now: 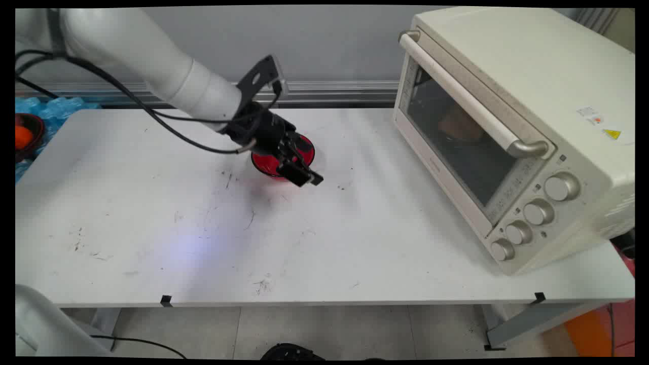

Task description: Open the oven

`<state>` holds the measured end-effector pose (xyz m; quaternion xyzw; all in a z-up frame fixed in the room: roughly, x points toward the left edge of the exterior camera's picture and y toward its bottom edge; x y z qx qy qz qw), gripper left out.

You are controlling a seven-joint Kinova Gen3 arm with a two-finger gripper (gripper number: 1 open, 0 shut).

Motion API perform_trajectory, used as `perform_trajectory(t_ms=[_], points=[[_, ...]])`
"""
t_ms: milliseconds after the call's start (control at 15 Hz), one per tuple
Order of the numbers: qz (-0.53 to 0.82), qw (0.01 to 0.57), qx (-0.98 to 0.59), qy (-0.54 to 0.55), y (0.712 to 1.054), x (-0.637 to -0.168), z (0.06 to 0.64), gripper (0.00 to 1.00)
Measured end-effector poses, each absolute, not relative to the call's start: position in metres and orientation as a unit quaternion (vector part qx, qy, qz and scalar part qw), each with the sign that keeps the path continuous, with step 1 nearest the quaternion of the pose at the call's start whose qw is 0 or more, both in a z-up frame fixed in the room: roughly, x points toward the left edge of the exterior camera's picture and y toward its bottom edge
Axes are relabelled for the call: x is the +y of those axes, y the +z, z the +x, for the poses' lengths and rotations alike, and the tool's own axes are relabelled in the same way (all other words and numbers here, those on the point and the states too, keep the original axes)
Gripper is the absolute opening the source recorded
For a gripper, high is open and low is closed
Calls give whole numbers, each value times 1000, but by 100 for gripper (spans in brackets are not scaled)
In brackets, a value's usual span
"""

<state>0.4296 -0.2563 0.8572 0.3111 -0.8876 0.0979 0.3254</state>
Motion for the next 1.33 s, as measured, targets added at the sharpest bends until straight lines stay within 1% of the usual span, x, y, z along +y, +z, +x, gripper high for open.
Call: perform_trajectory(t_ms=[133,400,867,1133,1333], points=[[316,331,-883,104,879,-257,430,100],[322,337,-878,113,907,-260,430,100],[327,357,-866,125,967,-269,427,100],[329,373,-858,126,993,-278,419,100],[331,382,-854,126,1005,-285,412,100]])
